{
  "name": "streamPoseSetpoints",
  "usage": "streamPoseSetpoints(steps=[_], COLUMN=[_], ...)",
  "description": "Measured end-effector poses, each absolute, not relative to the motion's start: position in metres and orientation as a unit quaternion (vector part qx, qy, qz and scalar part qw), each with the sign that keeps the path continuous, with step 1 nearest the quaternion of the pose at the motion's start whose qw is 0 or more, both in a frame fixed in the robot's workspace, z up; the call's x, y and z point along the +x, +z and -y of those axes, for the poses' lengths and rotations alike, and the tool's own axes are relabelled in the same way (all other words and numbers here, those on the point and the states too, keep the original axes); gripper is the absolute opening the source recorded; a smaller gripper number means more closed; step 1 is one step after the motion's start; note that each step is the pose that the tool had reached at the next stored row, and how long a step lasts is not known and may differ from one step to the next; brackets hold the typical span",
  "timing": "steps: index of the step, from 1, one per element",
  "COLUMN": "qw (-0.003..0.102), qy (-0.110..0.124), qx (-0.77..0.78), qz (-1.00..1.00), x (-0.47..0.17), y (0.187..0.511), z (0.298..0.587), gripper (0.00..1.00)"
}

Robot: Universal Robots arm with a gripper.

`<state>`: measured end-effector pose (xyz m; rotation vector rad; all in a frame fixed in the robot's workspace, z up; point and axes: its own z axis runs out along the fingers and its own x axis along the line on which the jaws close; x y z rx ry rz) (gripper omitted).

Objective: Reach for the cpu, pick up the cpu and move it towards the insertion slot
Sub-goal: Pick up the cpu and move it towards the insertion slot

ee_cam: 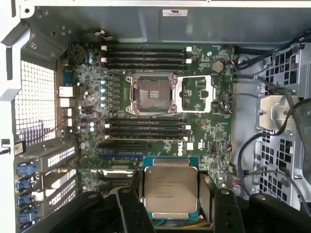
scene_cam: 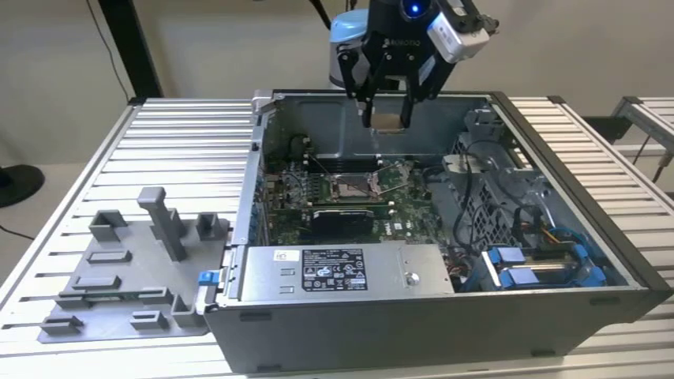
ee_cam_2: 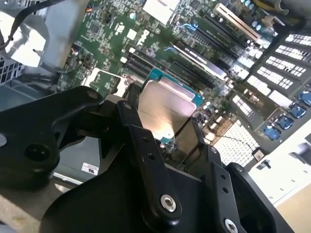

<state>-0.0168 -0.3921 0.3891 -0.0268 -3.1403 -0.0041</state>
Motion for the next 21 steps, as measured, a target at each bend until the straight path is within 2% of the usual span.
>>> streamPoseSetpoints(steps=[21], qw=[0.001], qy=[-0.001], qx=[-0.009], qz=[1.000], x=[-0.016], y=[0.388], z=[0.362], gripper=[0.00])
